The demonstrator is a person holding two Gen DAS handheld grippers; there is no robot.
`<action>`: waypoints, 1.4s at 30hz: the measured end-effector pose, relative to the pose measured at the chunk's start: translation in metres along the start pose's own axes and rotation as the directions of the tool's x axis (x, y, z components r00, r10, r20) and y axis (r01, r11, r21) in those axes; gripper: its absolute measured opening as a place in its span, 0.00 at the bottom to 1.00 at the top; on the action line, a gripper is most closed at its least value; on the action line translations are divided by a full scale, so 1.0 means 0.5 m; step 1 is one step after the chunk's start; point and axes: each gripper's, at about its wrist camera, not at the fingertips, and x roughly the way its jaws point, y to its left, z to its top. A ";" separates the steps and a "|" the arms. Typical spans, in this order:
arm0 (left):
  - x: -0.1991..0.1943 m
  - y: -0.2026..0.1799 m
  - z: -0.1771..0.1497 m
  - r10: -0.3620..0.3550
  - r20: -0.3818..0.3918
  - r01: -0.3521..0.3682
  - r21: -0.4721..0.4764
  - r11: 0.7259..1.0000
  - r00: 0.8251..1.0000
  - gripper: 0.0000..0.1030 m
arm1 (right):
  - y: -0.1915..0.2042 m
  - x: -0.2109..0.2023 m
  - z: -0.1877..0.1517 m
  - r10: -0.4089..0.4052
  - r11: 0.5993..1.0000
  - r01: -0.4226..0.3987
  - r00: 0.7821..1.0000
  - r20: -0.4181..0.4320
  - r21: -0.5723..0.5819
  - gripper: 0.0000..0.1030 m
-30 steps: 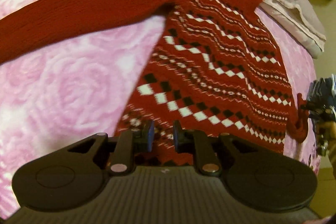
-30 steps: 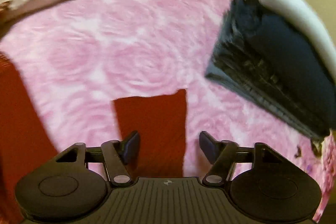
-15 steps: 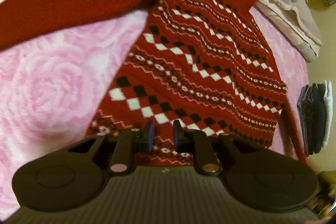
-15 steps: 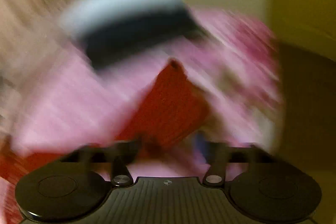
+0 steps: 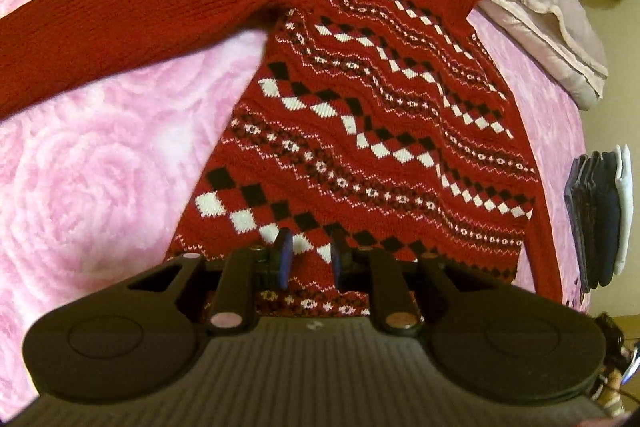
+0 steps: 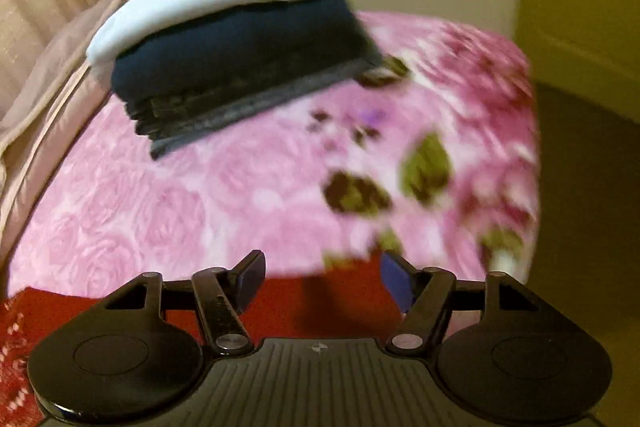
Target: Fold clothes
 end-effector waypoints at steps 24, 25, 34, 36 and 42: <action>-0.008 0.050 0.004 0.006 0.031 -0.003 -0.092 0.996 1.000 0.16 | 0.140 0.129 0.002 0.082 0.842 -0.214 0.958 -0.275 -0.494 0.43; -0.007 0.045 0.007 0.001 0.031 0.001 -0.085 0.996 1.000 0.16 | 0.130 0.122 0.019 0.063 0.866 -0.175 0.967 -0.246 -0.468 0.68; 0.094 -0.151 0.130 -0.137 -0.041 0.143 0.224 0.964 0.990 0.16 | -0.028 0.111 0.043 0.024 0.995 -0.045 0.972 -0.235 -0.086 0.74; 0.131 -0.228 0.166 -0.178 -0.073 0.192 0.303 0.933 0.981 0.16 | -0.053 0.106 0.033 0.009 0.999 -0.021 0.973 -0.232 -0.048 0.74; 0.247 -0.456 0.254 -0.222 -0.172 0.275 0.420 0.865 0.960 0.24 | -0.096 0.084 0.027 0.073 0.995 -0.059 0.978 -0.194 0.080 0.74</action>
